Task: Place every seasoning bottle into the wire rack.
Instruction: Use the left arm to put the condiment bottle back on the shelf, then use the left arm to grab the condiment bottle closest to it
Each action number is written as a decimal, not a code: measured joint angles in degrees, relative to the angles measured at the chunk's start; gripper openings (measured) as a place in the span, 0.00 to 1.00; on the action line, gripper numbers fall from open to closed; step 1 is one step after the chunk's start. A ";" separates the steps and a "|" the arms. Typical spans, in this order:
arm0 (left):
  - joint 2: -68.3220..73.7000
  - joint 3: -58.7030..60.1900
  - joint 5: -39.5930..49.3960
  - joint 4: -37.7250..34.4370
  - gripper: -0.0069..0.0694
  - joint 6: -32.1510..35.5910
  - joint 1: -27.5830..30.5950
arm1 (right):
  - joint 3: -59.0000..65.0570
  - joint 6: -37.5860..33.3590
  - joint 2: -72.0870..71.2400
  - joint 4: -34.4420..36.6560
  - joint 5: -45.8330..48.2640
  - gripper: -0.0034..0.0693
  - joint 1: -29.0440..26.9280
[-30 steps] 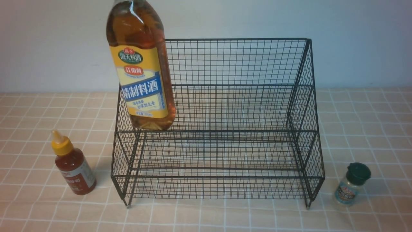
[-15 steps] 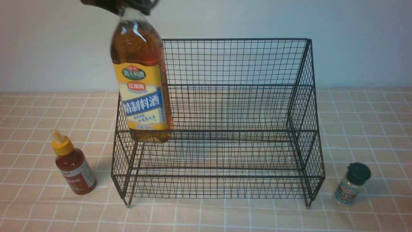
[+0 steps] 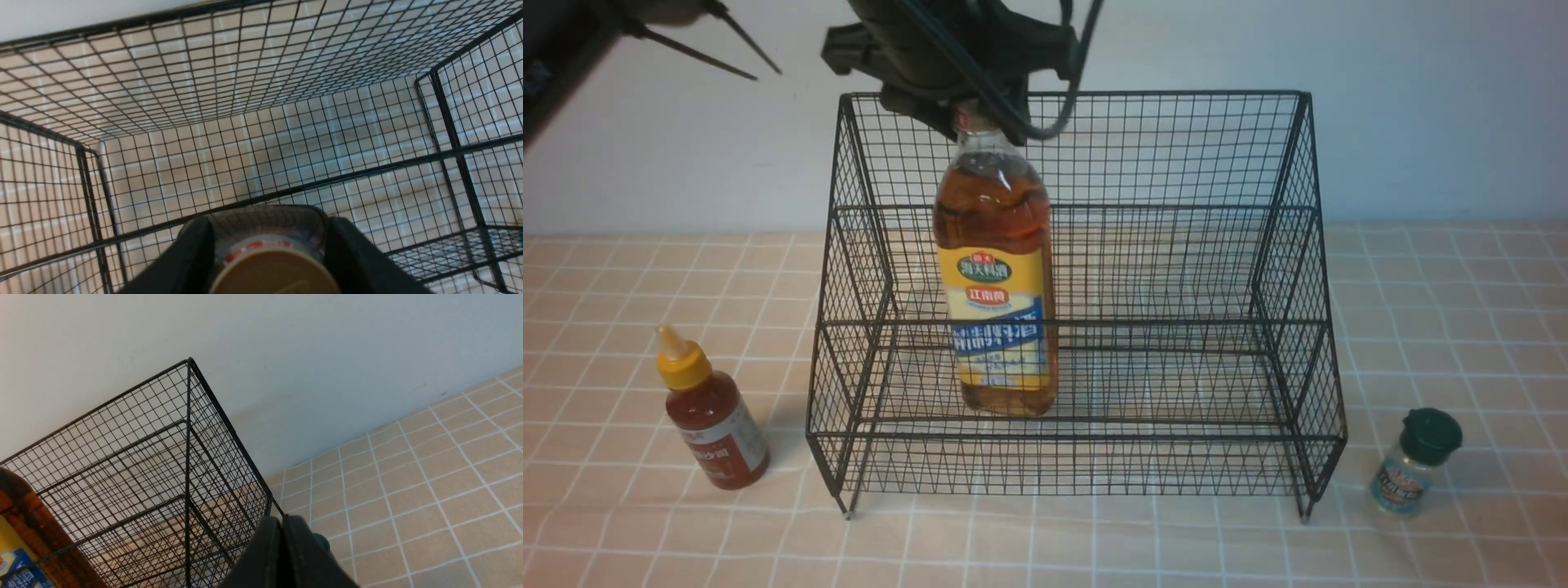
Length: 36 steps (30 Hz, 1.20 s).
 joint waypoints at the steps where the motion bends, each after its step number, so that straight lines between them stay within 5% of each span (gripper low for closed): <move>1: 0.00 0.00 0.00 0.23 0.51 0.06 -0.37 | 0.00 0.00 0.00 0.00 0.00 0.03 0.00; 5: 0.05 0.00 0.00 0.47 0.51 0.16 -0.80 | 0.00 0.00 0.00 0.00 0.00 0.03 0.00; 12: -1.62 -0.67 -1.21 0.15 0.67 0.34 -0.80 | 0.00 0.00 0.00 0.00 0.00 0.03 0.00; 18: -6.62 -0.67 -1.21 1.91 0.65 2.07 -0.66 | 0.00 0.00 0.00 0.00 0.00 0.03 0.00; 22: -13.40 -0.83 -1.05 7.14 0.47 2.92 0.36 | 0.00 0.00 0.00 0.00 0.00 0.03 0.00; 26: -19.32 -0.02 -1.04 7.97 0.17 2.97 3.80 | 0.00 0.00 0.00 0.00 0.00 0.03 0.00; 36: -28.86 28.79 -1.04 7.30 0.08 4.86 18.62 | 0.00 0.00 0.00 0.00 0.00 0.03 0.00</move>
